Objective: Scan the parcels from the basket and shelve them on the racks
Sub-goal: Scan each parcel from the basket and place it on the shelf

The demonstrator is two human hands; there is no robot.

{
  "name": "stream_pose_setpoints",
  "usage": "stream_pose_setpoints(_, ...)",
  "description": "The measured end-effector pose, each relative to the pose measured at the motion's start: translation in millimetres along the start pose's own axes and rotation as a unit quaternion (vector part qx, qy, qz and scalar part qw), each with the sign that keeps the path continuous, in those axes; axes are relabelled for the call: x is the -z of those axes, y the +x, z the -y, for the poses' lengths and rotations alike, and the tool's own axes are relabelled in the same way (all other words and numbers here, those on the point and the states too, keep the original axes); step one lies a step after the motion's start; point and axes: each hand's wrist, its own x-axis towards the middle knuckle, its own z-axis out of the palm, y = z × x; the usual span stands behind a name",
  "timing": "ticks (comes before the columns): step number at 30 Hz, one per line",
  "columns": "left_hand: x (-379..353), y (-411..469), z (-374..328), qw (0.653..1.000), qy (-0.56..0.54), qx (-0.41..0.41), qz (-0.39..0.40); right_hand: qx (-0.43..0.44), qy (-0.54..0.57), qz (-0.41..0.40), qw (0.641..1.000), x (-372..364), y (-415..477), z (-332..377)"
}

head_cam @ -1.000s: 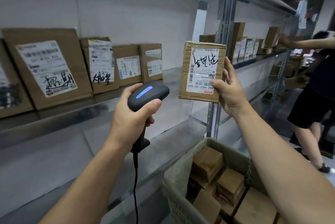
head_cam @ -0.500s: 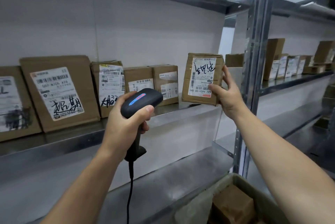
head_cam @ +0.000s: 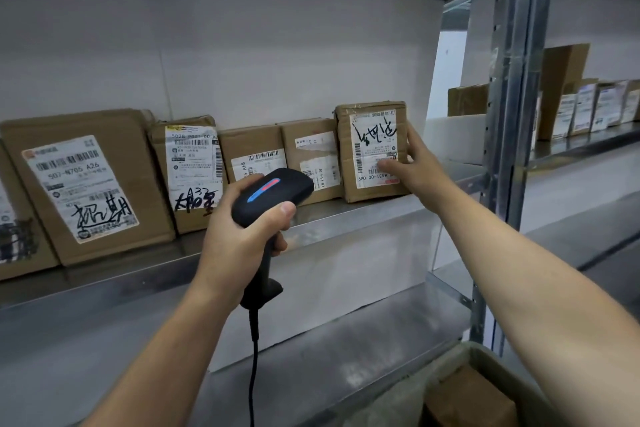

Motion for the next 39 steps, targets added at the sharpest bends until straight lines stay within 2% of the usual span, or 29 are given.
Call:
stream_pose_setpoints(5,-4.4,6.6,3.7,1.000,0.009,0.004,-0.005,0.012,-0.036,-0.012,0.999,-5.0,18.0,-9.5)
stream_pose_setpoints(13,-5.2,11.4,12.0,1.000,0.016,0.015,-0.010,-0.037,-0.049,-0.018,0.998,-13.8,41.2,-21.0)
stream_pose_setpoints(23,-2.2,9.8,23.2,1.000,-0.007,0.026,0.000,-0.083,-0.060,-0.074,0.992,-28.5,38.9,-15.2)
stream_pose_setpoints(29,-3.8,3.7,29.2,0.999,-0.011,0.041,0.031,-0.078,-0.098,-0.122,0.984,-16.8,-3.2,-3.6)
stream_pose_setpoints(34,-16.2,-10.3,37.5,0.992,-0.050,0.057,0.098,-0.075,-0.139,-0.185,0.970,2.1,-58.5,-5.7)
stream_pose_setpoints(39,-22.7,-25.6,56.4,0.982,-0.053,0.088,0.160,-0.133,-0.210,-0.239,0.938,14.0,-130.5,-29.7)
